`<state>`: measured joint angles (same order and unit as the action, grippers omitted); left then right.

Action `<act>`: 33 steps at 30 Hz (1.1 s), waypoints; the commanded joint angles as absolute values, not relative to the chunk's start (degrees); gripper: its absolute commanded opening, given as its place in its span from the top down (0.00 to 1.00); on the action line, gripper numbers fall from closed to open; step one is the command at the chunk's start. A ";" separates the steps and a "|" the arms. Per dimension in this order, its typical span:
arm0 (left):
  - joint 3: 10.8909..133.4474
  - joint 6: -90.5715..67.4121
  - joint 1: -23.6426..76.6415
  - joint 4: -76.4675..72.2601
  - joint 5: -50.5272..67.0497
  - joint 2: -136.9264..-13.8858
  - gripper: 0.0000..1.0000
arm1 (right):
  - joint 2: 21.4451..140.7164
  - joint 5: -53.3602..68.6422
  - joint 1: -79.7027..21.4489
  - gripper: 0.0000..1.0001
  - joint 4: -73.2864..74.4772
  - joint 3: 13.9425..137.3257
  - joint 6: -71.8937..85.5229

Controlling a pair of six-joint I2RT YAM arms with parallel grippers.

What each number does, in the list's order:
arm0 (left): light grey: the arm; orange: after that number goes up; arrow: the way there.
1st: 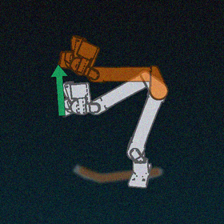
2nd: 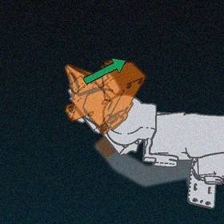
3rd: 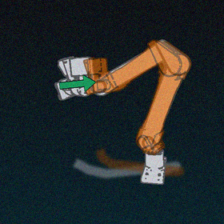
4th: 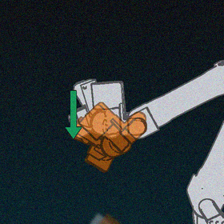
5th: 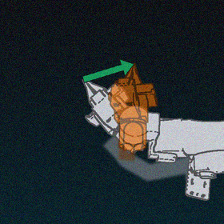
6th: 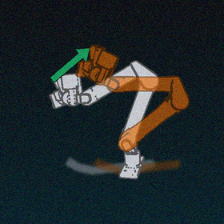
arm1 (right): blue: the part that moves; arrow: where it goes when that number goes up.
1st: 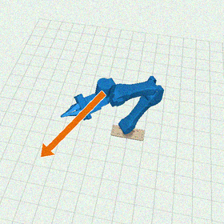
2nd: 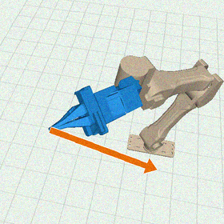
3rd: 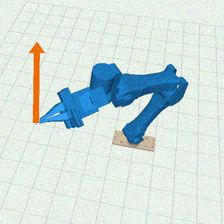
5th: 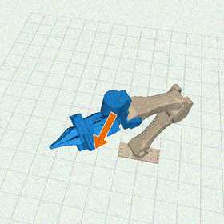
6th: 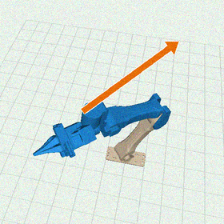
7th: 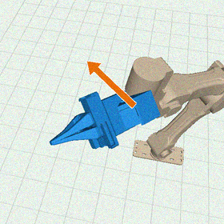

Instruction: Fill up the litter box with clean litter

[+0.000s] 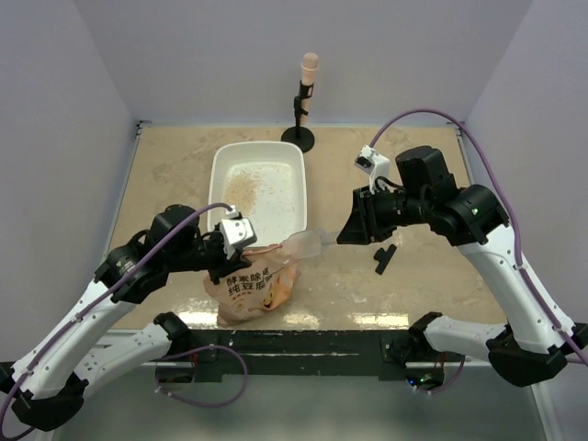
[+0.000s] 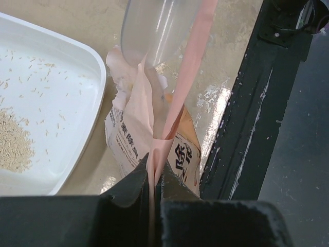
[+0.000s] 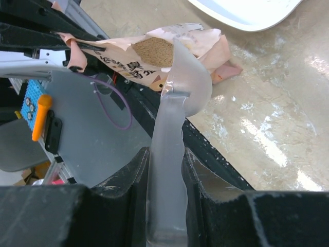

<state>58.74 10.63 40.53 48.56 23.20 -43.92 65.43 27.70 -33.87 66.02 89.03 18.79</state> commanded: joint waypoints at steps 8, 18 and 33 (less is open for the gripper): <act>69.07 23.80 40.96 42.36 29.27 -52.20 1.00 | 64.25 24.08 -34.28 1.00 62.84 91.50 18.63; 80.59 31.63 41.40 43.59 31.81 -58.79 1.00 | 58.63 12.84 -34.28 1.00 65.04 93.25 21.09; 60.39 32.17 41.57 33.94 32.44 -47.30 1.00 | 55.98 17.93 -34.28 1.00 67.06 88.24 19.78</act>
